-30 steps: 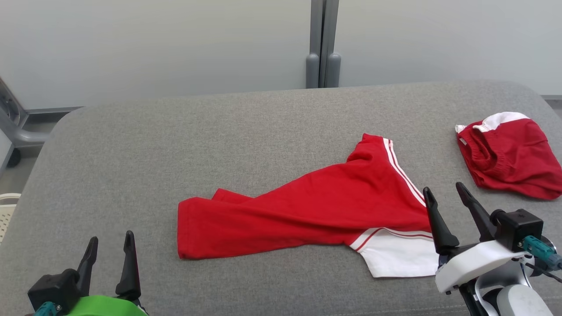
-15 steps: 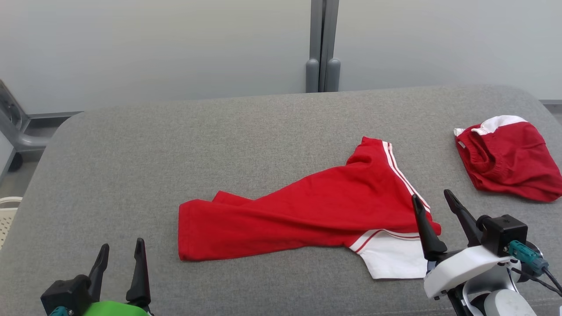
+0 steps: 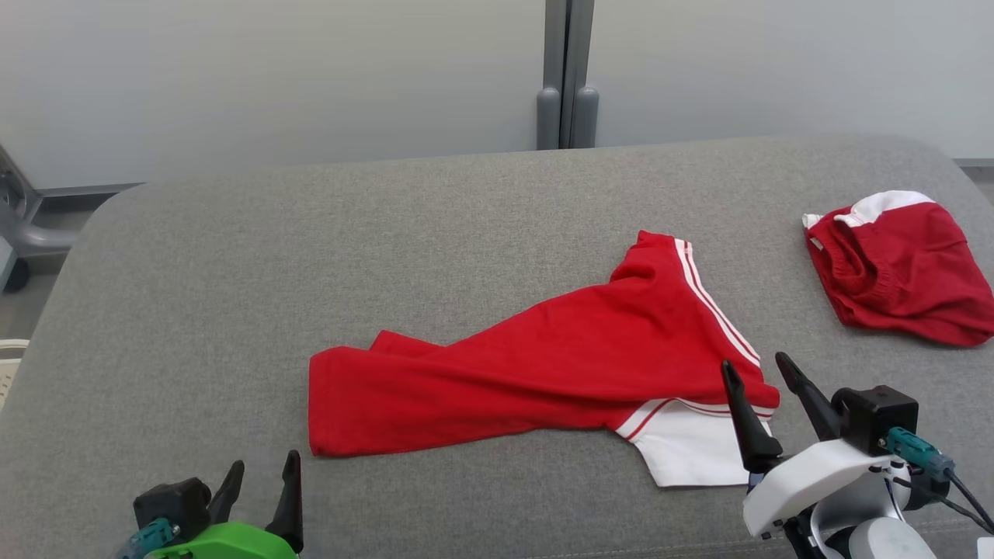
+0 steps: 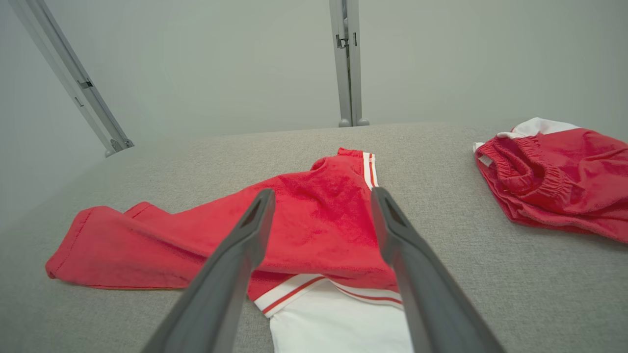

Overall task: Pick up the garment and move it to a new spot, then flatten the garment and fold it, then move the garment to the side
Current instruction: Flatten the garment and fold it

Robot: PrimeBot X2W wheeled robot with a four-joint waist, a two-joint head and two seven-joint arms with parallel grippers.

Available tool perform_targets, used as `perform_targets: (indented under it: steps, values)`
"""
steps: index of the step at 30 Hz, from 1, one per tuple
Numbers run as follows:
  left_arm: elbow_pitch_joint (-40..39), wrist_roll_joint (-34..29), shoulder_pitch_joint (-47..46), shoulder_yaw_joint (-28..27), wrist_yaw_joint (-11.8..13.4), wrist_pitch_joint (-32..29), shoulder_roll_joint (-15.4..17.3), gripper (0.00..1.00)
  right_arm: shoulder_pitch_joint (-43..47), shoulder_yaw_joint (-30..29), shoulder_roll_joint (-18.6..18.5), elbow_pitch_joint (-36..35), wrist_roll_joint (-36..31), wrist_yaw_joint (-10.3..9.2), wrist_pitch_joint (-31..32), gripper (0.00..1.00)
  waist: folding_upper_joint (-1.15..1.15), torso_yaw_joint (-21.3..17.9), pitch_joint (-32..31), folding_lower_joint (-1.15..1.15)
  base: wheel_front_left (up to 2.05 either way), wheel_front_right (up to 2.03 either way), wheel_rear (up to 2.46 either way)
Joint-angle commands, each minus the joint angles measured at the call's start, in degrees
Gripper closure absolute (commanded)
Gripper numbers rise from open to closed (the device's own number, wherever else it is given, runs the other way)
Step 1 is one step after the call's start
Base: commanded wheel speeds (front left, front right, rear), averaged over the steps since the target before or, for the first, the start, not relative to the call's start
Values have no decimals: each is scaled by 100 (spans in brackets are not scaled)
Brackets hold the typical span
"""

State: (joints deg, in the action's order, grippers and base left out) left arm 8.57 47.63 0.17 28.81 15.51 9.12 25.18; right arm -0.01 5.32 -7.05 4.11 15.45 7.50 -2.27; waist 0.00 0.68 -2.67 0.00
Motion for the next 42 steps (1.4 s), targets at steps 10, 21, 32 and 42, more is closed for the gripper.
perform_targets:
  steps: [10,21,32,42]
  values:
    - [1447,385,-652,148,-523,-340,-429,0,-127,147,-90,111,122,-3,38,0,0,-299,359,0,0,0,0]
    - [2579,585,-1282,-10,-945,-60,-748,0,-311,169,-149,149,188,-3,-32,0,0,-574,808,0,0,0,0]
    - [3079,640,-1578,18,-1101,-22,-916,59,-336,117,-99,293,277,-3,-85,0,0,-594,932,0,0,0,0]
    - [3395,761,-1742,-84,-1220,190,-1077,100,-135,-179,31,817,678,-3,93,0,0,-572,1001,0,0,0,0]
